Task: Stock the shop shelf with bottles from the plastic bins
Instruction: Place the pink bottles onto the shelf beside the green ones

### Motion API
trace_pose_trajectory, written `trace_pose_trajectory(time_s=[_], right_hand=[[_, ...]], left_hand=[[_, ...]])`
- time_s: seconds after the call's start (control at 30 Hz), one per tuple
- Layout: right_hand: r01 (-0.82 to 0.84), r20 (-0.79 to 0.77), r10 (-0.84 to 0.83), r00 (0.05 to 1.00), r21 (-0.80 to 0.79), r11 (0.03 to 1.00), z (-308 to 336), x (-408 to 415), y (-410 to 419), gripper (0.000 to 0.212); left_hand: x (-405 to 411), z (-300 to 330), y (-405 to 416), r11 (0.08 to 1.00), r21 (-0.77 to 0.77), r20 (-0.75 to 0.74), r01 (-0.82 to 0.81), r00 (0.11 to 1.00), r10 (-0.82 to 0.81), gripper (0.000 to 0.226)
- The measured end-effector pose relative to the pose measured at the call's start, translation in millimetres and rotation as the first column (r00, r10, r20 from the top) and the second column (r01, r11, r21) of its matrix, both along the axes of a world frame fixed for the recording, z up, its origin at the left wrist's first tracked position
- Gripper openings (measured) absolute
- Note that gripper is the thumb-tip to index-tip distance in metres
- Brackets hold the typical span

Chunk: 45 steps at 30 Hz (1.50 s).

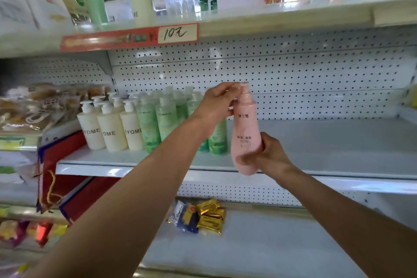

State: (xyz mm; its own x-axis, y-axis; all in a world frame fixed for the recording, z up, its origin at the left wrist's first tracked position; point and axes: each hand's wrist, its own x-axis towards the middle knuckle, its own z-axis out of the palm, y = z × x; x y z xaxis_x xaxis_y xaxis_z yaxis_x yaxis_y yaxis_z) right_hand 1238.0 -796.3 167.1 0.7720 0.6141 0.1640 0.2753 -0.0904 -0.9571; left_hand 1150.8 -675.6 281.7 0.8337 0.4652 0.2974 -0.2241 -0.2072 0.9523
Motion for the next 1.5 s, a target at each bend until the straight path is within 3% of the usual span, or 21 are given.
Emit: trace_pose_trajectory(time_s=[0.37,0.67,0.87,0.97,1.13,1.27,1.5], right_hand=[[0.055,0.056,-0.049,0.997,-0.105,0.993,-8,64,29,0.066],[0.029,0.127,-0.010,0.992,-0.148,0.989,-8,97,59,0.072],[0.013,0.111,0.002,0.994,-0.136,0.991,-9,111,78,0.073],[0.007,0.090,0.005,0.996,-0.133,0.991,-9,116,85,0.072],[0.015,0.065,-0.007,0.998,-0.130,0.991,-8,119,93,0.067],[0.014,0.055,-0.006,0.998,-0.139,0.990,-6,119,95,0.064],[0.031,0.073,-0.017,0.997,-0.198,0.980,-2,117,95,0.065]], left_hand=[[56,-1,4,0.998,-0.057,-0.068,-0.024,0.997,0.020,0.040],[96,40,20,0.989,0.057,-0.252,-0.135,0.957,0.145,0.047],[107,50,50,0.996,0.014,-0.313,-0.093,0.945,0.093,0.037],[110,50,61,0.989,0.135,-0.298,-0.059,0.950,0.097,0.030],[119,43,69,0.900,0.422,-0.239,-0.107,0.945,0.224,0.028],[126,35,75,0.888,0.426,-0.155,-0.174,0.953,0.261,0.028],[126,34,73,0.878,0.440,-0.150,-0.189,0.948,0.279,0.026]])
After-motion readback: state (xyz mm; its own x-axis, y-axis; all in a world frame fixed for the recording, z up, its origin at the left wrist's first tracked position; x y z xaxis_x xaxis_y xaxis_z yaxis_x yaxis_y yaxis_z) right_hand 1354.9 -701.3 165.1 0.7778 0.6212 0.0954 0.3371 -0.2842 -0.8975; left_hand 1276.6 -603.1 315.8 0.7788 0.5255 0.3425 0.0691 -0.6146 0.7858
